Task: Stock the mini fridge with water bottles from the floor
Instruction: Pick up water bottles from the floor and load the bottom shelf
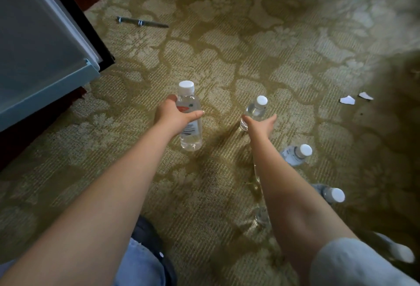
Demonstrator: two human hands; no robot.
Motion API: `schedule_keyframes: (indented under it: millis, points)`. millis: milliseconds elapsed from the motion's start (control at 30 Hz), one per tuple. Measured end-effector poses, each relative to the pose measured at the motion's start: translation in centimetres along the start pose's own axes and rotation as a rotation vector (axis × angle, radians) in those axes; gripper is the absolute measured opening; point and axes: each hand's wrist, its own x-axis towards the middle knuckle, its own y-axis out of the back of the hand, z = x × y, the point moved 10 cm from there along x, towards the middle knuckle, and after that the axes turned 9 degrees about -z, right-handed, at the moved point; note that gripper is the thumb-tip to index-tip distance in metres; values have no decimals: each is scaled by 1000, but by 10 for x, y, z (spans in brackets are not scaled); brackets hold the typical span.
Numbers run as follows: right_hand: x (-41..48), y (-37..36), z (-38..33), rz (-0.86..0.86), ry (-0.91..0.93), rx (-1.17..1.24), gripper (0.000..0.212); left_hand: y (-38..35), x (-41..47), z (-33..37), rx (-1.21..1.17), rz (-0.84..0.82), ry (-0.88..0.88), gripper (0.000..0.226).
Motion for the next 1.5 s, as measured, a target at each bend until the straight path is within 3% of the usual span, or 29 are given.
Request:
schedule_keyframes:
  millis: [167, 400, 600, 767, 1000, 1200, 1500]
  points:
    - [18, -11, -11, -31, 36, -57, 108, -6, 10, 7, 29, -24, -28, 57]
    - [17, -10, -21, -5, 82, -167, 60, -3, 9, 8, 106, -54, -35, 64]
    - [-9, -21, -25, 25, 146, -277, 52, 10, 2, 4, 87, -65, -14, 61]
    - [-47, -54, -46, -75, 291, -213, 63, 38, -12, 2, 49, -43, 4, 65]
    - [-132, -113, -109, -241, 531, -114, 55, 110, -52, -8, -16, 113, 17, 55]
    - [-225, -167, -153, -413, 689, -128, 62, 191, -106, -21, -36, 271, 24, 68]
    - [-384, -237, -190, -608, 918, -214, 47, 314, -231, -68, -181, 576, -12, 68]
